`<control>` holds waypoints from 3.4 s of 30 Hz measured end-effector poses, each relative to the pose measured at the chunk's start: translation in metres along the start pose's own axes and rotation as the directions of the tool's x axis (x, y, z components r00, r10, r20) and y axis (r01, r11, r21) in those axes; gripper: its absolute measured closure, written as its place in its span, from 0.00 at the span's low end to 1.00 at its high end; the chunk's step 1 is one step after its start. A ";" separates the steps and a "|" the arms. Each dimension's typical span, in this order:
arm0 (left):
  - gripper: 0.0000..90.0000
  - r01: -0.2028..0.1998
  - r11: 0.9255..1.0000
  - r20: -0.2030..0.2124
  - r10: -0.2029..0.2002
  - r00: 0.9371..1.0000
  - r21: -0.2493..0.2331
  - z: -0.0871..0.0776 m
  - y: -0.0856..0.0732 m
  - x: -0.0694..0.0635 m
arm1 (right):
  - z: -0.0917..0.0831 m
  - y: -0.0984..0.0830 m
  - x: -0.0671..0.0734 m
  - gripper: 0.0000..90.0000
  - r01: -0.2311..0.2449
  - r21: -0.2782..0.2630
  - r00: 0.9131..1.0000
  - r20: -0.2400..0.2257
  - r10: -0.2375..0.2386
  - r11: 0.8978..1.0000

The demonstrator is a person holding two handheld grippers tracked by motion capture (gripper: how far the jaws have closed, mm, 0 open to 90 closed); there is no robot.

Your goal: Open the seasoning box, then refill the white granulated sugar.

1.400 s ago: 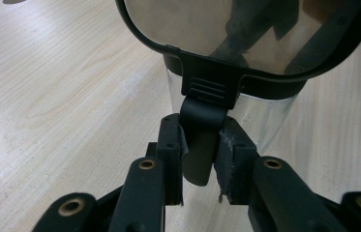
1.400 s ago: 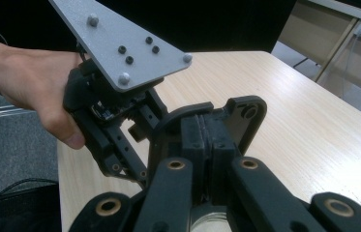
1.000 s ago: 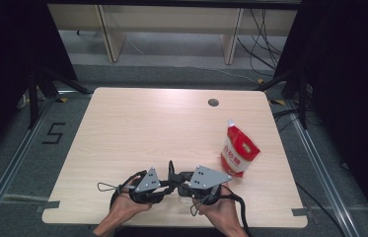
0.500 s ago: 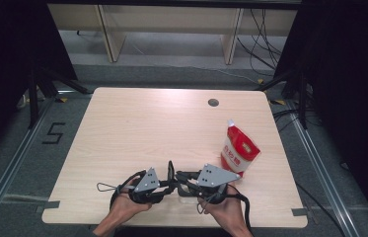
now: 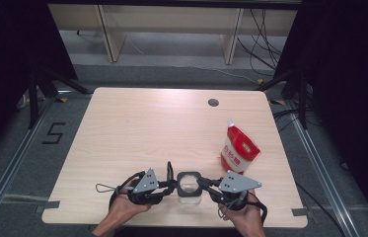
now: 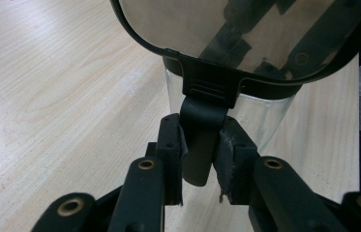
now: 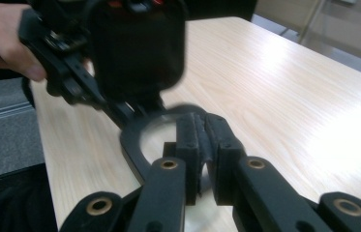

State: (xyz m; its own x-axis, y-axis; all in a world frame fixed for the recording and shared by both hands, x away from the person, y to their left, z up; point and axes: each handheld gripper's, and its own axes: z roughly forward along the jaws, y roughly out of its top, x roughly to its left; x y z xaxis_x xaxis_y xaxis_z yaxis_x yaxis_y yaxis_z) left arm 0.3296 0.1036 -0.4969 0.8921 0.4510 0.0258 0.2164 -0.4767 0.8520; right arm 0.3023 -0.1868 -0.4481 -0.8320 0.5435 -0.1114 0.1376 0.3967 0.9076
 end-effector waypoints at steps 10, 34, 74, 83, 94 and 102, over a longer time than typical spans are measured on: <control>0.81 0.036 0.999 -0.009 -0.036 0.999 0.001 -0.002 -0.001 -0.003 | -0.029 -0.029 -0.012 0.89 -0.110 0.019 0.991 0.079 0.108 0.994; 0.80 0.050 0.999 0.007 -0.050 0.999 0.001 -0.005 -0.004 -0.003 | -0.064 -0.060 -0.031 0.59 -0.245 -0.012 0.944 0.227 0.241 0.969; 0.23 0.179 0.981 -0.045 -0.176 0.983 0.075 -0.031 -0.018 -0.014 | -0.054 -0.074 -0.060 0.18 -0.312 -0.051 0.889 0.336 0.311 0.949; 0.21 0.174 0.982 -0.052 -0.170 0.984 0.077 -0.028 -0.019 -0.016 | -0.042 -0.075 -0.074 0.19 -0.295 -0.069 0.897 0.323 0.301 0.953; 0.20 0.175 0.981 -0.046 -0.172 0.984 0.088 -0.026 -0.020 -0.016 | -0.025 -0.074 -0.083 0.21 -0.269 -0.077 0.902 0.329 0.279 0.960; 0.20 0.176 0.980 -0.039 -0.173 0.984 0.094 -0.026 -0.020 -0.016 | -0.018 -0.072 -0.087 0.23 -0.296 -0.142 0.888 0.323 0.327 0.944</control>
State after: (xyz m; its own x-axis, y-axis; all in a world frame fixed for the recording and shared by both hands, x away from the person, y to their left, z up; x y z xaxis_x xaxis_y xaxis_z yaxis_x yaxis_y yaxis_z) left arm 0.3010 0.1252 -0.5008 0.8250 0.5560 -0.1013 0.4061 -0.4587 0.7903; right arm 0.3551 -0.2758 -0.4964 -0.5198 0.8516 0.0672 0.2999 0.1082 0.9478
